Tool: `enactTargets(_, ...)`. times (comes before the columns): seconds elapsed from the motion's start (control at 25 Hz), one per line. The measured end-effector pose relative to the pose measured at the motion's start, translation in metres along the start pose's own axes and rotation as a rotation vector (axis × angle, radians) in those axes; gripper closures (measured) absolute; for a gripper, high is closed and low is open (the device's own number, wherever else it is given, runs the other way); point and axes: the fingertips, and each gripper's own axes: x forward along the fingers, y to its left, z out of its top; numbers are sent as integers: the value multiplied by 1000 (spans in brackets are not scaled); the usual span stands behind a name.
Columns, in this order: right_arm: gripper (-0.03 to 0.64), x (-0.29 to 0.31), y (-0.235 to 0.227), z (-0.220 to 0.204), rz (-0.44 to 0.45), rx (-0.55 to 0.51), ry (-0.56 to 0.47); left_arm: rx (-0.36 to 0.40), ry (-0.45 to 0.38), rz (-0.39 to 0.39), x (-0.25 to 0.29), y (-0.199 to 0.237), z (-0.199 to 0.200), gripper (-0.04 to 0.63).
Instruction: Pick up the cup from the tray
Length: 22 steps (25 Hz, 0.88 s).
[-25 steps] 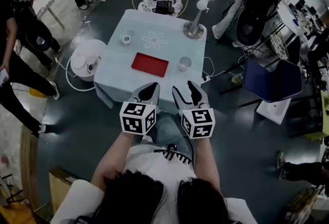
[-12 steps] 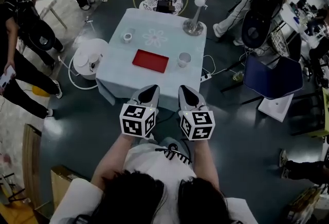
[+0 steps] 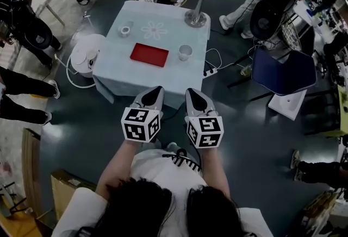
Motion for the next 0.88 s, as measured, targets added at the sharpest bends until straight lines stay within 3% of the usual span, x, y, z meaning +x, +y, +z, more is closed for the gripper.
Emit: enactTargets(0.88, 594, -37, -28, -16, 9, -13, 13, 6, -38, 44, -7, -39, -8, 595)
